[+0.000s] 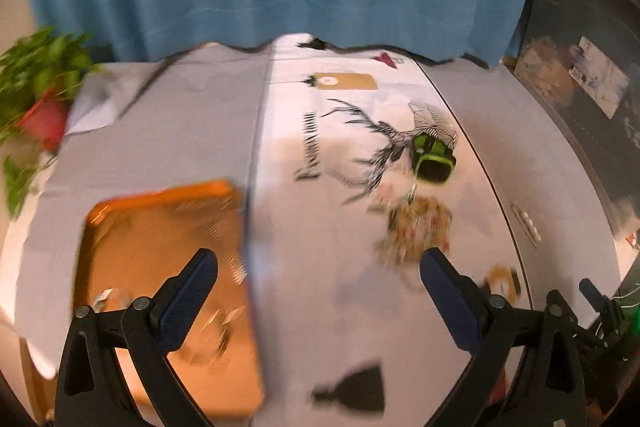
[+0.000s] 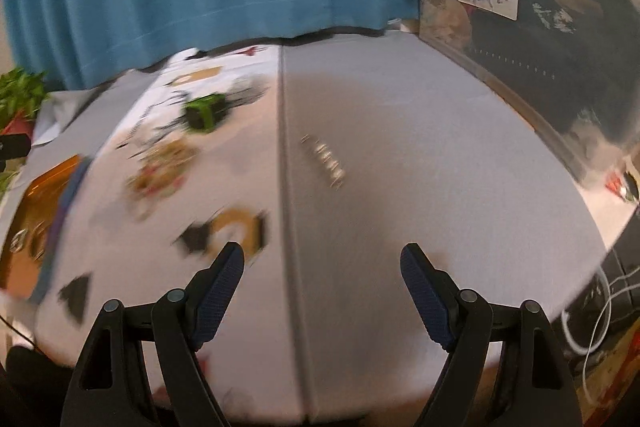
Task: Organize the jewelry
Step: 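Grasp the gold pearl pin with the right tool while the left tool grasps the clear crystal bracelet, then carry the pearl pin and crystal bracelet toward the orange tray with both tools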
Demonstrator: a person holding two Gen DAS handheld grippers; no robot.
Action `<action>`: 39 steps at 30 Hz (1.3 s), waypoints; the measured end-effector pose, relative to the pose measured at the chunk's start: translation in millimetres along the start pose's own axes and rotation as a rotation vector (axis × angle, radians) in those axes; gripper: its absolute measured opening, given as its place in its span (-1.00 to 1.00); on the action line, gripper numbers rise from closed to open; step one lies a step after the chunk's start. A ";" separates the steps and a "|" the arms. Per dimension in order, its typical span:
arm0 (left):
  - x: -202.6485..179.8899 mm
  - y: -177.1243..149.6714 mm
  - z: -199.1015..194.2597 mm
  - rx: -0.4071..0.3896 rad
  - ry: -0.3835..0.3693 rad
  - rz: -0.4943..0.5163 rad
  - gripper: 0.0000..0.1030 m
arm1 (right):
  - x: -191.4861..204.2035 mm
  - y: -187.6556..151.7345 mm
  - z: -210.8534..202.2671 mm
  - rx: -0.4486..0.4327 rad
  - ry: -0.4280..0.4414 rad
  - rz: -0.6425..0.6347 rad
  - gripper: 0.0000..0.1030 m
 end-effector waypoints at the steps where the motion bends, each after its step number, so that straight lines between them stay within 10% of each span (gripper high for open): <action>1: -3.6 10.0 16.4 0.021 -0.018 0.009 0.95 | -3.8 10.7 15.0 0.010 0.003 0.000 0.57; 7: -19.7 38.3 105.3 0.181 -0.067 0.095 0.95 | -5.5 46.9 82.0 0.094 0.020 -0.041 0.57; 17: -11.1 60.0 169.0 0.233 -0.031 0.044 0.96 | 0.1 65.6 119.7 0.100 0.015 -0.087 0.87; 21: -18.4 62.0 166.7 0.238 -0.046 0.084 0.48 | 0.6 66.6 122.3 0.105 0.016 -0.090 0.89; 22: -25.7 62.0 160.2 0.233 -0.067 0.119 0.25 | 0.4 66.0 121.2 0.103 0.014 -0.091 0.85; 23: -31.8 63.2 156.2 0.236 -0.083 0.149 -0.44 | 2.4 65.6 119.7 0.097 0.021 -0.097 0.47; 24: -39.4 62.9 152.2 0.261 -0.117 0.185 -0.84 | 6.6 64.9 113.7 0.076 0.043 -0.119 -0.36; 26: -43.9 60.3 146.7 0.295 -0.148 0.187 -0.90 | 13.0 62.3 107.3 0.071 0.045 -0.140 -0.78; 39: -24.3 51.8 18.7 0.113 -0.246 0.120 -0.90 | 13.1 63.8 18.3 -0.049 0.071 -0.107 -0.77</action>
Point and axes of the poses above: each gripper's, at about its wrist camera, not at the fingertips, and z roughly the way its jaws point, x to its left, y to its top, the point moved 2 cm from there along z, roughly the way its jaws point, and after that the axes turned 5 degrees about z, right-handed, at the moved point
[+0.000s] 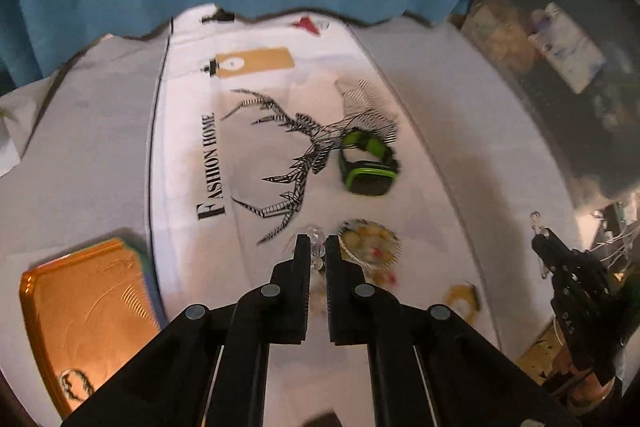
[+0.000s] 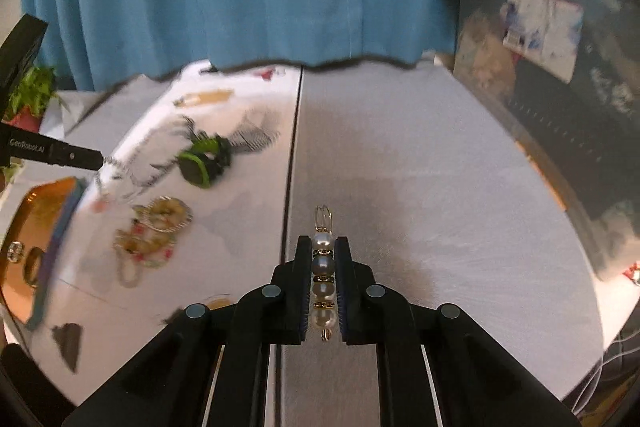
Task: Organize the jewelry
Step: 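Carry the pearl pin and crystal bracelet toward the orange tray with both tools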
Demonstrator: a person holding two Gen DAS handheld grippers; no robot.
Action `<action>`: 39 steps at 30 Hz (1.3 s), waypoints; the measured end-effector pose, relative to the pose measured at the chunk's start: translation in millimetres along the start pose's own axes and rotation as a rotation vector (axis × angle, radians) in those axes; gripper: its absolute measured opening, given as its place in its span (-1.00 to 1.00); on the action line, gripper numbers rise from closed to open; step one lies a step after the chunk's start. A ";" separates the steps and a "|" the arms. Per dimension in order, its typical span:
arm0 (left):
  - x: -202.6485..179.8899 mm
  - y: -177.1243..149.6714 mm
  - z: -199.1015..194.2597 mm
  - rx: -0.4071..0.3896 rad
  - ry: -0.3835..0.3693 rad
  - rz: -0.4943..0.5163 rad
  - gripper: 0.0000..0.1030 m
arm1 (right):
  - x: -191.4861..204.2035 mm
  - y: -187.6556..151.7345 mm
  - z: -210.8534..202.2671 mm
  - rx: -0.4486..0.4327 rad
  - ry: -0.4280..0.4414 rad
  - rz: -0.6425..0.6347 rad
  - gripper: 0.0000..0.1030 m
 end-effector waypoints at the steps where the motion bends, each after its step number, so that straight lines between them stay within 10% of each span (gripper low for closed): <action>1: -6.5 -1.4 -8.2 -0.017 -0.003 0.003 -0.90 | 3.2 0.2 -11.5 -0.013 0.008 -0.002 -0.77; 19: -38.9 -125.9 -154.4 -0.137 -0.052 0.043 -0.90 | 73.4 -80.8 -133.0 -0.008 0.141 -0.089 -0.77; 39: -23.6 -274.4 -225.1 -0.166 -0.099 -0.100 -0.90 | 133.0 -160.0 -226.7 0.033 0.206 -0.198 -0.77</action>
Point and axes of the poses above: each gripper's, at about its wrist camera, not at the fingertips, and z roughly the way its jaws point, x to its left, y to its top, the point moved 2 cm from there along z, roughly the way its jaws point, and after that the axes turned 5 degrees about z, right-handed, at the moved point
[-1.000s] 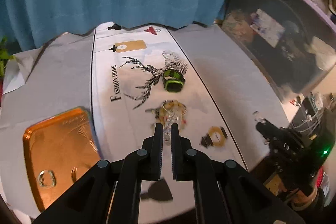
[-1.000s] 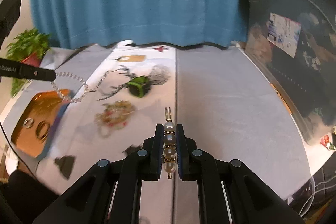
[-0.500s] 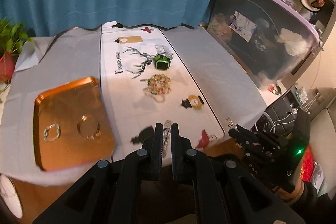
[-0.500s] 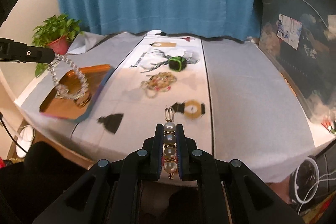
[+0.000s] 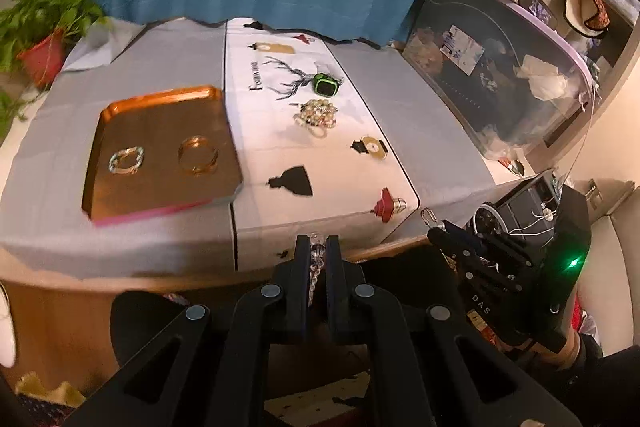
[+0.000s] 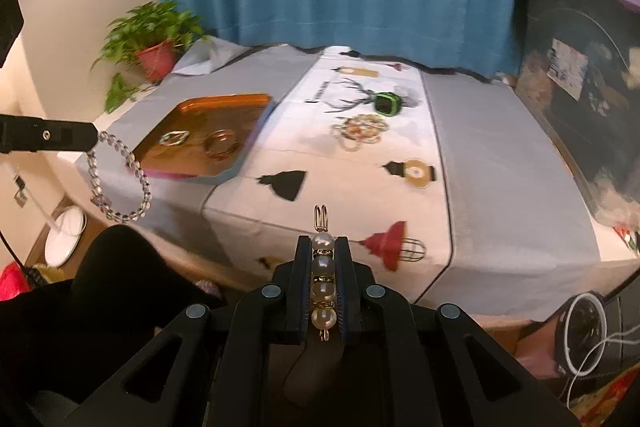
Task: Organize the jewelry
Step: 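Carry the pearl pin and crystal bracelet toward the orange tray with both tools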
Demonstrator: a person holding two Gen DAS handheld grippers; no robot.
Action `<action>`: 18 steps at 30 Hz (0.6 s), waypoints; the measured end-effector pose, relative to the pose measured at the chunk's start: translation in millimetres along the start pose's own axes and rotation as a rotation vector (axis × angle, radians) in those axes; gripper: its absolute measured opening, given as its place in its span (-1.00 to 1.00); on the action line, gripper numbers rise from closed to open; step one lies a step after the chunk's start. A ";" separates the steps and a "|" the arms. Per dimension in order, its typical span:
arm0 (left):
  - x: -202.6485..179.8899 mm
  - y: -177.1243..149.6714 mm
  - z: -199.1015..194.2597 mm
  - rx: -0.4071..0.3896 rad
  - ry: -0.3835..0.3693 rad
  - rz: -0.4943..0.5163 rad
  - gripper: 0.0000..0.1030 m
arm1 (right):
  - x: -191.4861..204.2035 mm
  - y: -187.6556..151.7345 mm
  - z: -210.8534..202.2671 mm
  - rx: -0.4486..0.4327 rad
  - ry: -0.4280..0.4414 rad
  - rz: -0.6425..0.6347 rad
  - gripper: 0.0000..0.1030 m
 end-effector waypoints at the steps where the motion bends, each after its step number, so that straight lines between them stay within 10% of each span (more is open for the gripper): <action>1: 1.2 -3.5 -2.6 -0.005 -0.001 -0.004 -0.90 | 7.0 -1.5 -2.7 0.000 0.005 -0.015 -0.77; 18: 19.0 -24.2 -29.7 -0.078 -0.018 -0.042 -0.90 | 58.1 -11.0 -19.9 0.011 0.022 -0.110 -0.77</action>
Point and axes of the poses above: each gripper's, at about its wrist camera, not at the fingertips, and z roughly the way its jaws point, x to its left, y to its top, the point moved 2 cm from there along z, roughly the way its jaws point, and after that the axes turned 5 degrees about z, right-handed, at the moved point
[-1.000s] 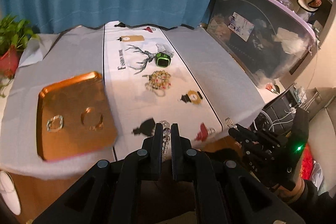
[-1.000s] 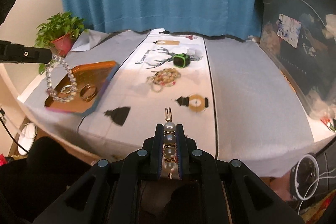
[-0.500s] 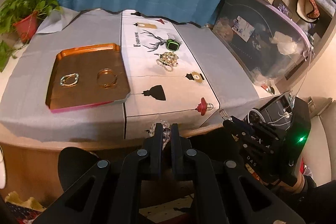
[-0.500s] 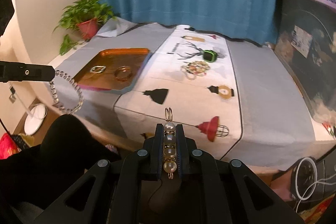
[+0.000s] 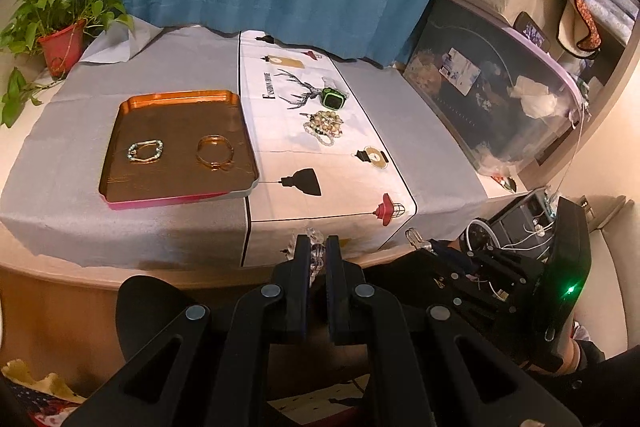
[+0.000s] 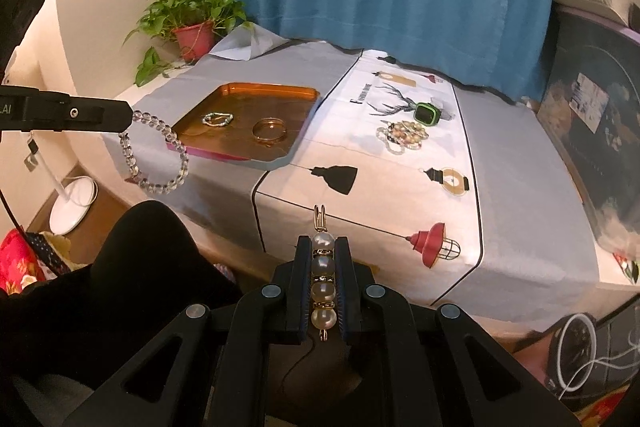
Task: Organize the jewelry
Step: 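Carry the pearl pin and crystal bracelet toward the orange tray with both tools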
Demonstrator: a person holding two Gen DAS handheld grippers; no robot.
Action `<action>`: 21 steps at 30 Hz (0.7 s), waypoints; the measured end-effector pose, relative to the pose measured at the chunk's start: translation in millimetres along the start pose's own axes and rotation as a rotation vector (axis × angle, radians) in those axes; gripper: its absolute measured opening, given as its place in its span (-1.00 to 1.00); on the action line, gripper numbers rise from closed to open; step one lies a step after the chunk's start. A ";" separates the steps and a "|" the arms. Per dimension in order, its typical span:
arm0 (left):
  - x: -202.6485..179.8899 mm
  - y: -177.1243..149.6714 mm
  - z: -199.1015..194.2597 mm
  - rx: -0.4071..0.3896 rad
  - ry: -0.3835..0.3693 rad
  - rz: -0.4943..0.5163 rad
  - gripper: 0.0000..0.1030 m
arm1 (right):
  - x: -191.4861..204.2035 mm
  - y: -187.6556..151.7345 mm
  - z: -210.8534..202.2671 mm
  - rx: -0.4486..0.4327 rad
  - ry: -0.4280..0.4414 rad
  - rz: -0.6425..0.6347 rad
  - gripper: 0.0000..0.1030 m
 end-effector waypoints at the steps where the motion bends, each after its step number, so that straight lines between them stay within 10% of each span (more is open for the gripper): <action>1: 1.4 -0.3 -0.9 -0.003 -0.002 -0.004 -0.90 | 1.7 0.7 0.0 0.001 -0.002 -0.005 -0.77; 21: 36.6 -2.4 -6.7 -0.033 -0.003 -0.061 -0.90 | 20.5 8.4 8.4 0.028 -0.020 -0.051 -0.77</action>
Point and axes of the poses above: each gripper's, at about its wrist camera, not at the fingertips, and z roughly the way its jaws point, x to its left, y to its top, the point moved 2 cm from there along z, roughly the way its jaws point, and after that the axes turned 5 degrees about z, right-handed, at the moved point
